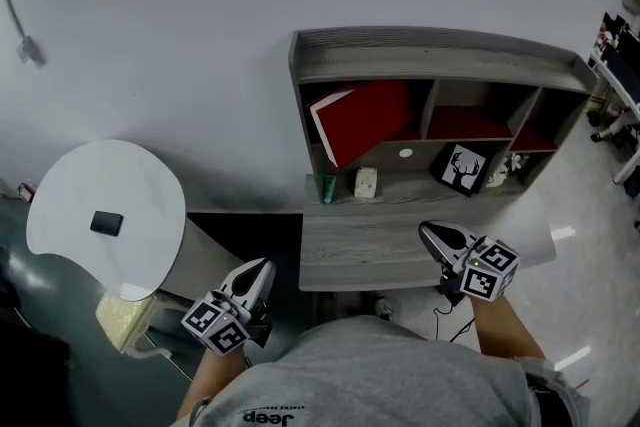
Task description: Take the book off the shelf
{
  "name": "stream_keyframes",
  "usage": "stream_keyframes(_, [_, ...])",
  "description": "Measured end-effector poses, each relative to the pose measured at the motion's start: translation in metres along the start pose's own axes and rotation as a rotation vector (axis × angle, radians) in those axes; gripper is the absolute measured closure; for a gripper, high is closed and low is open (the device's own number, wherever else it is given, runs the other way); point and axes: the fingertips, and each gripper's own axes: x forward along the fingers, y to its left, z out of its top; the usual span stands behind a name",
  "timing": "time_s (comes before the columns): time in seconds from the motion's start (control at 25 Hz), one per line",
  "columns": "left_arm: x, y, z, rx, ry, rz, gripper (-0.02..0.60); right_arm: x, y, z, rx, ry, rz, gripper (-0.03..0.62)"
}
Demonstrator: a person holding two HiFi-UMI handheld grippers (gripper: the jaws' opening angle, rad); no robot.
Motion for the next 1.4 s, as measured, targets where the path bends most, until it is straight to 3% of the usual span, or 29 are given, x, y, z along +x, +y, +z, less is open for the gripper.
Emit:
stream_keyframes(0.32, [0.122, 0.024, 0.017, -0.046, -0.07, 0.116, 0.569, 0.056, -0.114, 0.053, -0.021, 0.045, 0.194, 0.587])
stream_keyframes(0.56, [0.167, 0.046, 0.017, -0.066, -0.064, 0.19, 0.568, 0.096, -0.147, 0.034, 0.116, 0.115, 0.333, 0.586])
stream_keyframes(0.8, [0.176, 0.058, 0.011, -0.077, -0.046, 0.231, 0.568, 0.126, -0.144, 0.016, 0.242, 0.132, 0.435, 0.562])
stream_keyframes(1.08, [0.181, 0.076, 0.009, -0.09, -0.033, 0.202, 0.568, 0.156, -0.133, 0.001, 0.288, 0.158, 0.454, 0.558])
stream_keyframes(1.4, [0.177, 0.112, 0.016, -0.1, -0.012, 0.096, 0.568, 0.196, -0.118, -0.008, 0.385, 0.137, 0.426, 0.423])
